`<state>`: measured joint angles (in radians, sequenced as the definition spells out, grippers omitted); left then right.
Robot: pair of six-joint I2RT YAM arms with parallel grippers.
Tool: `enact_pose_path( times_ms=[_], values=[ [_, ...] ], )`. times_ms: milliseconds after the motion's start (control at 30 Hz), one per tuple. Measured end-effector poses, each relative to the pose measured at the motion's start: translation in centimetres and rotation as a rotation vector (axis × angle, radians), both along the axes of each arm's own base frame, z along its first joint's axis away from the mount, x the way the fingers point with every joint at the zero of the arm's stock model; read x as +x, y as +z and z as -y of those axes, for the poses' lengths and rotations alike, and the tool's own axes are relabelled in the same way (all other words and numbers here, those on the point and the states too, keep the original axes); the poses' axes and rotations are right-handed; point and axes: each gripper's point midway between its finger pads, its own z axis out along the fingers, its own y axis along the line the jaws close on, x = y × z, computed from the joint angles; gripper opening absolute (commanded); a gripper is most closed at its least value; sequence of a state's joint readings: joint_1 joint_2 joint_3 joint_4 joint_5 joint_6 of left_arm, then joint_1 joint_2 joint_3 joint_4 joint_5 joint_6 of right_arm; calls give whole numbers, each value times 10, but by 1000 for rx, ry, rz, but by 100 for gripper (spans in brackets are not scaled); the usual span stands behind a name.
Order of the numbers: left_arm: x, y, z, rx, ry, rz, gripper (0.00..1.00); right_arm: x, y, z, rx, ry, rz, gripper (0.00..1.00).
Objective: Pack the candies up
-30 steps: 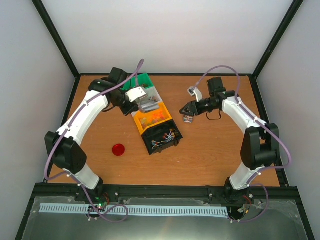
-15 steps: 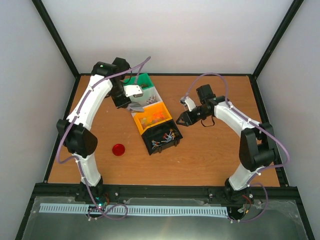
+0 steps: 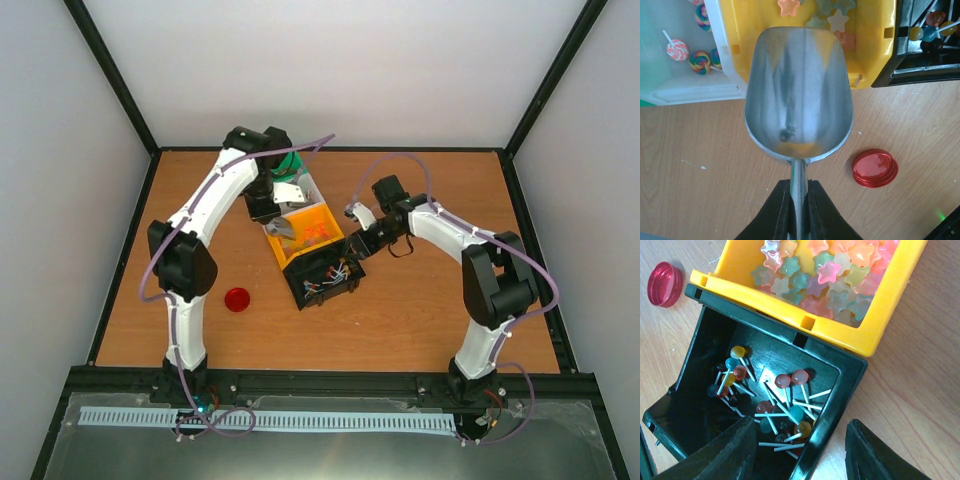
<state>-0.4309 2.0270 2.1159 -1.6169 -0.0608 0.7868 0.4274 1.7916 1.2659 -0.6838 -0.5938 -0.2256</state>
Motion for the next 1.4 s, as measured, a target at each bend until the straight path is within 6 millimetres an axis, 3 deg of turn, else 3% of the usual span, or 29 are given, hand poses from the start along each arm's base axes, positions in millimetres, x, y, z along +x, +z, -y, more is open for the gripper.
enact_pose_path(
  times_ms=[333, 533, 667, 1400],
  values=[
    [-1, -30, 1, 39, -13, -83, 1, -1, -3, -3, -9, 9, -2, 48],
    [-1, -59, 10, 29, -13, -170, 1, -1, -5, -3, -12, 8, -5, 48],
    [0, -61, 18, -5, -7, -177, 1, -1, -10, -4, -15, 9, -16, 48],
    [5, -107, 66, -461, 171, -117, 1, 0, -24, -13, -25, 29, -29, 45]
  ],
)
